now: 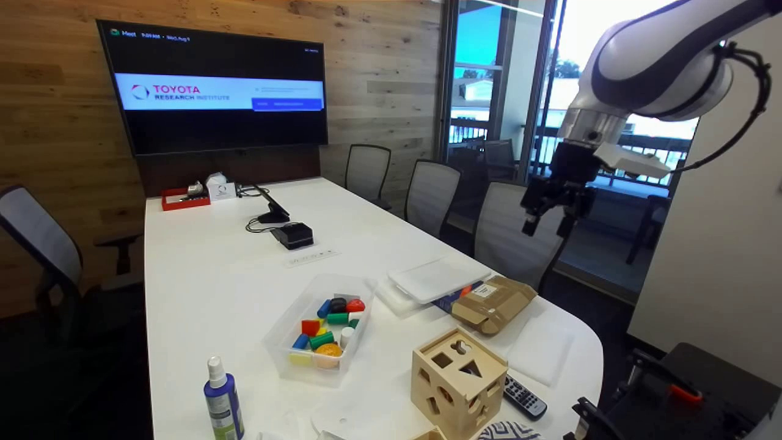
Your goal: Slide the lid on the wooden toy box forwards.
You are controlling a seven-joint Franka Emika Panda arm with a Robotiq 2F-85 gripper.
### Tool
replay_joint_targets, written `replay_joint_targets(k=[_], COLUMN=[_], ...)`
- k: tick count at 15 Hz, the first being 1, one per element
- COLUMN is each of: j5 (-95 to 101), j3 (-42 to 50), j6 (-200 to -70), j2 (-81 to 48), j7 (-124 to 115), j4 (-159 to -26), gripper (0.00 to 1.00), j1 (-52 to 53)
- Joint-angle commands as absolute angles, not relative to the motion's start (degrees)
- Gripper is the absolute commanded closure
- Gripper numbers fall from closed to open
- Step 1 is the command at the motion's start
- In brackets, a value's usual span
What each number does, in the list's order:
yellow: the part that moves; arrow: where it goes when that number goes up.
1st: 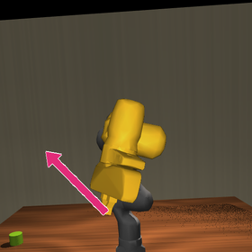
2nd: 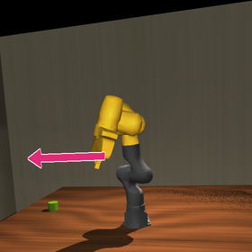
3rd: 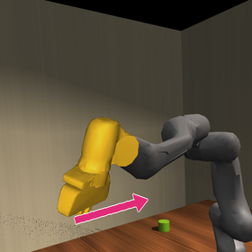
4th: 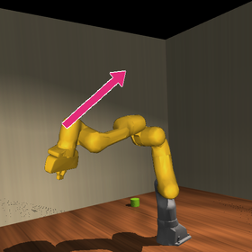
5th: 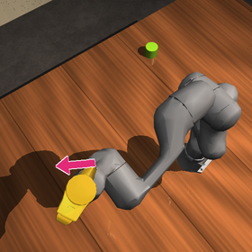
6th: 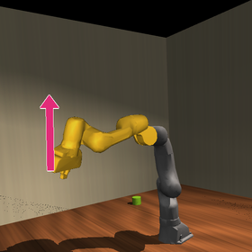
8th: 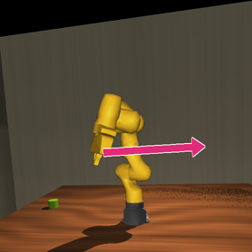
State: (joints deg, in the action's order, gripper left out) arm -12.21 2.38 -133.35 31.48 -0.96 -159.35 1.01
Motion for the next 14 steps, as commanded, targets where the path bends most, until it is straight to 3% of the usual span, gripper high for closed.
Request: replay_joint_targets(k=[1,6,14], j5=[-11.9,-3.9,4.0], j3=[-6.0,-12.2,-7.7], j6=[-140.1,-147.5,-157.9], j2=[19.8,6.4,-13.7], j7=[-11.8,-22.5,-22.6], j4=[-155.2,-149.9,-141.7], gripper=[0.00,0.00,0.00], j1=[3.6,2.8,5.5])
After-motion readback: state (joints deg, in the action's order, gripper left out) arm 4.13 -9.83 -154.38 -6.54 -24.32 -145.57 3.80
